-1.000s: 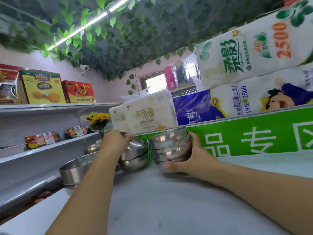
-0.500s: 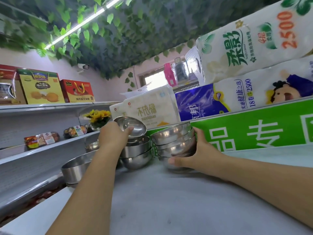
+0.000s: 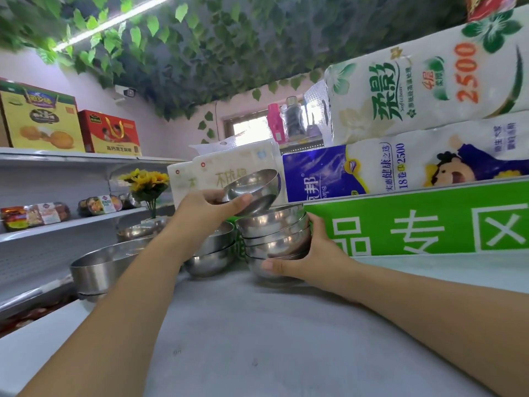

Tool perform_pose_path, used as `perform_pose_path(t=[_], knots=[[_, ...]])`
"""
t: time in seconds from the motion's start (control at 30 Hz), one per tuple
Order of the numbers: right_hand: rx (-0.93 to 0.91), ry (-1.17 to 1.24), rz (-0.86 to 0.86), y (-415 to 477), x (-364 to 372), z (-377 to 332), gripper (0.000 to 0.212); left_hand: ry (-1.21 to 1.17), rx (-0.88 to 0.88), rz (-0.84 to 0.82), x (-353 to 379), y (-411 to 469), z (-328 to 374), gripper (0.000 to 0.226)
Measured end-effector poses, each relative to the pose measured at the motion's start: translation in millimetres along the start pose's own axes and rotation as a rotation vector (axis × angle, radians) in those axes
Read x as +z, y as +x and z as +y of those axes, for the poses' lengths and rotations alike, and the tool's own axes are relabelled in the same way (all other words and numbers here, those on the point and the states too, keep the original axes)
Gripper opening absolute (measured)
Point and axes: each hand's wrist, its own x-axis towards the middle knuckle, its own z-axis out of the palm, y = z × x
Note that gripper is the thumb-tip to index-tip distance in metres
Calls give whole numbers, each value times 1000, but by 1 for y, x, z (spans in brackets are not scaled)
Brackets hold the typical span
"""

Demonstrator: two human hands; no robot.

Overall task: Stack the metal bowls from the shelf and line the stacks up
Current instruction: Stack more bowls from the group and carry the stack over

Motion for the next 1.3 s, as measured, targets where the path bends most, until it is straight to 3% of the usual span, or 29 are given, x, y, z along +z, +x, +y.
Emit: perform_pose_path(t=[0.13,0.27,0.43,0.77,0.9,0.97,1.07,1.1,1.3], knots=[[-5,9,-3,1,0,1,133,-13,-42,-79,5,0,-4,58],[-8,38,19,1,0,1,129,-1,-29,-124,12,0,-8,46],[28,61,26,3,1,2,112,38,-37,-140,13,-4,-12,99],[70,15,-25,6,1,1,111,-25,-62,-74,17,-6,-13,114],[106,151,16,9,-1,2,88,-67,-90,-71,18,-5,-13,124],[109,138,26,11,-2,5,82,-58,-84,-87,19,-6,-13,116],[109,129,-3,12,-2,8,83,-51,-35,-145,20,-8,-10,59],[111,124,-7,12,-1,9,85,-52,-28,-153,20,-8,-10,53],[117,102,-11,12,-1,11,74,-112,-62,-117,24,-6,-12,68]])
